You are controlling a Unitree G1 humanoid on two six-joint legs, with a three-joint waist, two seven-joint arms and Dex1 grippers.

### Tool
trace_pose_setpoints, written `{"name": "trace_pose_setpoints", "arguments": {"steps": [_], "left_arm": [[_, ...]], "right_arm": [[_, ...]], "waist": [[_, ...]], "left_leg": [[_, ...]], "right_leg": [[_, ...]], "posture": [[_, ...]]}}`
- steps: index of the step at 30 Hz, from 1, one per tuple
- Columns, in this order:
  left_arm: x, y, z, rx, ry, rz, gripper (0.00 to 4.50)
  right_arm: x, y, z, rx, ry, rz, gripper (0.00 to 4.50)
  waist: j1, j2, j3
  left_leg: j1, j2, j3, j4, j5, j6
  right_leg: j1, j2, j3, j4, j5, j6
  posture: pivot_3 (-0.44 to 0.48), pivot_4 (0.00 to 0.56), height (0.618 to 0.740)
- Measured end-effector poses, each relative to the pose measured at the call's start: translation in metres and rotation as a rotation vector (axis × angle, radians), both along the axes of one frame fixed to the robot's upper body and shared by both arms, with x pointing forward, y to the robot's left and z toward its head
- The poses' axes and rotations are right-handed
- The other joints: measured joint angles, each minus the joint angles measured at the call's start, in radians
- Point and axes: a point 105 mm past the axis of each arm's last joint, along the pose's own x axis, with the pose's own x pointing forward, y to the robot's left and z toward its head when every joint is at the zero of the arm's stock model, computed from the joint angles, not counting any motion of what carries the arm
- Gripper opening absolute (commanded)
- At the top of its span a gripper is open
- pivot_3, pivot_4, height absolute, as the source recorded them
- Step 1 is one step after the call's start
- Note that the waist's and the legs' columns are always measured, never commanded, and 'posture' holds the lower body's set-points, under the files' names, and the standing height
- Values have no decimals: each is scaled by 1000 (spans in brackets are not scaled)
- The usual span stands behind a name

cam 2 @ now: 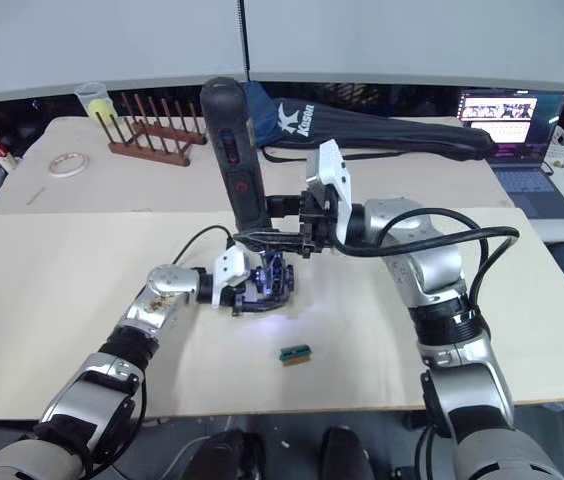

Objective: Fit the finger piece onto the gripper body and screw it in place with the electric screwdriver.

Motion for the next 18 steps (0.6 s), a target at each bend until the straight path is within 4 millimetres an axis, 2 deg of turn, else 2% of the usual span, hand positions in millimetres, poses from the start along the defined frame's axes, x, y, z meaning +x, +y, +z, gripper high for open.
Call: {"name": "trace_pose_setpoints", "arguments": {"steps": [3,8,12,14,16,17,18], "left_arm": [[0,0,1,1,-8,-3,2327],[0,0,1,7,-12,-3,2327],[0,-1,1,7,-14,-1,2327],[0,0,1,8,-10,2,3356],[3,10,0,35,0,27,4138],[4,15,1,40,-1,39,4459],[5,21,3,54,-8,45,4500]], "right_arm": [[-2,-2,8,32,-3,-9,1957],[-18,1,38,125,-91,43,1957],[-21,3,40,137,-97,56,1957],[-23,3,41,140,-102,68,1957],[-32,5,44,148,-92,111,1957],[-35,4,45,149,-90,124,1957],[-39,3,47,152,-84,146,1957]], "waist": [[0,0,0],[0,0,0],[0,0,0],[0,0,0],[-2,-1,1],[-3,-1,1],[-3,-1,1]], "left_leg": [[-2,0,0,0,0,0],[-2,0,0,0,0,0],[-2,0,0,0,0,0],[-2,0,0,0,0,0],[-2,0,0,0,0,0],[-4,0,0,-1,0,0],[-5,0,0,-1,0,0]], "right_leg": [[-2,0,0,0,0,0],[-1,0,0,0,0,0],[-1,0,0,0,0,0],[-1,0,0,0,0,0],[-3,0,0,0,0,0],[-4,0,0,0,0,0],[-5,0,0,0,0,0]], "posture": [[0,150,740],[0,150,740],[0,150,740],[0,150,740],[0,150,740],[0,150,740],[0,150,740]]}}
